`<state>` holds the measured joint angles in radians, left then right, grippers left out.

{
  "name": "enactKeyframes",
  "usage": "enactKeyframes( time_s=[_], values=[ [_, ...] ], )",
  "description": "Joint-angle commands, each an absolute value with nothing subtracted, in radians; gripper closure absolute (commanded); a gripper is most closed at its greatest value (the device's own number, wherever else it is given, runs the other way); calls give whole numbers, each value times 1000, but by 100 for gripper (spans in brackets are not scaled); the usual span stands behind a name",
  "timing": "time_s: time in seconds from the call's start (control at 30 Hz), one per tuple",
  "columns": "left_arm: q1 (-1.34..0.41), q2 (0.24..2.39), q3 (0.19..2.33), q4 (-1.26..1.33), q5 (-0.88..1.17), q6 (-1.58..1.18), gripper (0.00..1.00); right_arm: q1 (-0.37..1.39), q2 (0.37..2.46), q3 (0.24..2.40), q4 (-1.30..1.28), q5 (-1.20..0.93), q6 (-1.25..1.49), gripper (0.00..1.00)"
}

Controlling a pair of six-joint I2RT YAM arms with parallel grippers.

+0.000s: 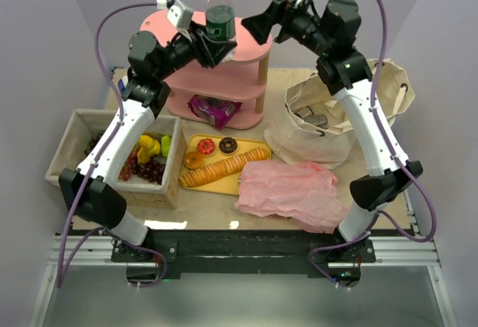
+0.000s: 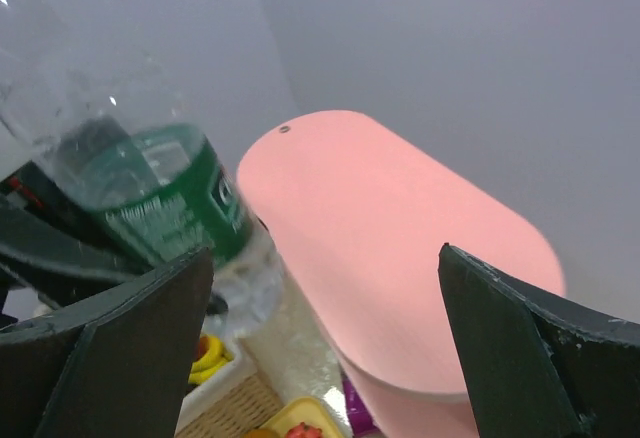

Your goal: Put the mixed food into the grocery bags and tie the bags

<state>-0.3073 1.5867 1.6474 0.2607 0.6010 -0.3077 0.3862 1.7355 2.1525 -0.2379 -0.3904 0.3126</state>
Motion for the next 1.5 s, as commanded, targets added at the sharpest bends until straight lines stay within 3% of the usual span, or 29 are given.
enactKeyframes(
  time_s=[0.0,0.2,0.7,0.73,0.83,0.87,0.9,0.93,0.97,1.07,1.13,1.33,1.47],
  values=[
    [-336,1516,1536,290,647,-403,81,442,1720,2197,-149,-463,324,1],
    [-365,1486,1480,318,657,-485,81,468,1661,2076,-45,-523,348,1],
    [-479,1470,1436,238,641,-379,79,471,1648,1925,-127,-463,363,4],
    [-489,1471,1436,235,640,-377,79,469,1647,1918,-133,-466,368,6],
    [-497,1474,1439,236,638,-376,78,469,1628,1890,-149,-439,373,26],
    [-497,1473,1440,235,637,-376,75,471,1618,1884,-155,-425,371,40],
    [-497,1471,1440,233,635,-370,71,469,1600,1876,-161,-408,362,45],
    [-497,1468,1439,223,623,-364,65,468,1591,1881,-170,-356,333,56],
    [-497,1462,1440,218,617,-359,50,468,1583,1890,-210,-327,315,60],
    [-497,1459,1436,201,607,-342,25,463,1588,2011,-398,-151,203,68],
    [-495,1457,1428,187,604,-333,15,451,1583,2103,-475,-69,140,72],
    [-495,1433,1362,141,536,-304,10,413,1470,2120,-575,263,35,76],
    [-495,1420,1361,80,460,-261,9,339,1418,1993,-644,379,34,78]
  ],
)
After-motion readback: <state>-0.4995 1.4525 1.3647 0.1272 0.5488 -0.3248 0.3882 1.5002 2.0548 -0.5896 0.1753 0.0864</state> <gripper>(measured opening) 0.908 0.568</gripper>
